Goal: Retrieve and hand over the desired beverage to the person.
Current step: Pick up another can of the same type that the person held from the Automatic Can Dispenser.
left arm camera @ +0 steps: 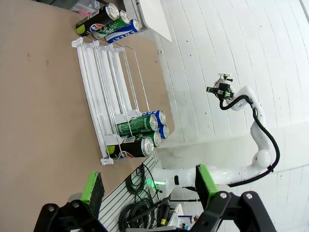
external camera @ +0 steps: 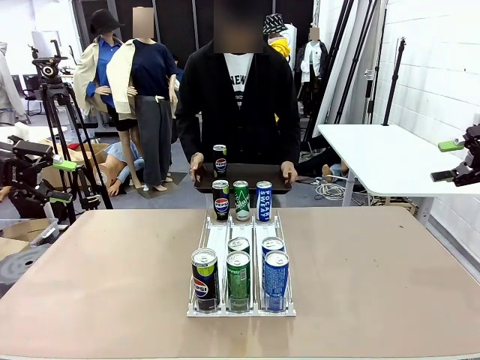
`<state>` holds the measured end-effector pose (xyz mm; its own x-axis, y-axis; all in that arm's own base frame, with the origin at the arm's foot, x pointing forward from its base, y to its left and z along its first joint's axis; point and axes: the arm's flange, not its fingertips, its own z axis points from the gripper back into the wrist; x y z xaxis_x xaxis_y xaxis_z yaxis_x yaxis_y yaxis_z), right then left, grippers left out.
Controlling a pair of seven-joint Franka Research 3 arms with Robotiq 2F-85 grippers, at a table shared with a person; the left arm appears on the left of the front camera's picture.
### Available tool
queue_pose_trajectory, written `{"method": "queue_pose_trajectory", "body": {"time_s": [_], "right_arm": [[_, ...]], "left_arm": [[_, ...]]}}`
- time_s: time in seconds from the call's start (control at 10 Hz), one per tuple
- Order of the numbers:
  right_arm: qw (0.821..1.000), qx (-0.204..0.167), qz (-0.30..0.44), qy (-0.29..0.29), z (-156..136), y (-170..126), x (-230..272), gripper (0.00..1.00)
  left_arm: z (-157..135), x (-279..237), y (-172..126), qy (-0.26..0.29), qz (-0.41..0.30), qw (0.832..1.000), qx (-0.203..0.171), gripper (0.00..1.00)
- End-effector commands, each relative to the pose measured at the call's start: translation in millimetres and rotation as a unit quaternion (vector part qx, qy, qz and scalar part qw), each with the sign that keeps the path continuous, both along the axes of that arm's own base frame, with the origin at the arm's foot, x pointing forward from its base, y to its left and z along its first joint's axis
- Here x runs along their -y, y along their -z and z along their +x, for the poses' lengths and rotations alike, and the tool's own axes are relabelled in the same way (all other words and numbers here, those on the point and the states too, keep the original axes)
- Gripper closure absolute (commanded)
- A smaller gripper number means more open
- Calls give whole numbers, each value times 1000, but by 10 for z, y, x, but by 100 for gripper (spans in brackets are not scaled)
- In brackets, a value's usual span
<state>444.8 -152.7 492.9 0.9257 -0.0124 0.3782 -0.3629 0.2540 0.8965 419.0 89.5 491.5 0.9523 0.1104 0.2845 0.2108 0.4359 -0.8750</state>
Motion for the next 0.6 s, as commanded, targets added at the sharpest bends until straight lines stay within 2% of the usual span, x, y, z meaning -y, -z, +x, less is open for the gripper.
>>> {"method": "queue_pose_trajectory", "body": {"time_s": [0.0, 0.5], "right_arm": [[1000, -3, -6, -8, -137, -44, -261, 0], [998, 7, -66, -6, -392, -185, -1025, 0]], "left_arm": [[-7, -3, -4, 0, -1, 1000, 0, 0], [-7, -3, -4, 0, -1, 1000, 0, 0]]}}
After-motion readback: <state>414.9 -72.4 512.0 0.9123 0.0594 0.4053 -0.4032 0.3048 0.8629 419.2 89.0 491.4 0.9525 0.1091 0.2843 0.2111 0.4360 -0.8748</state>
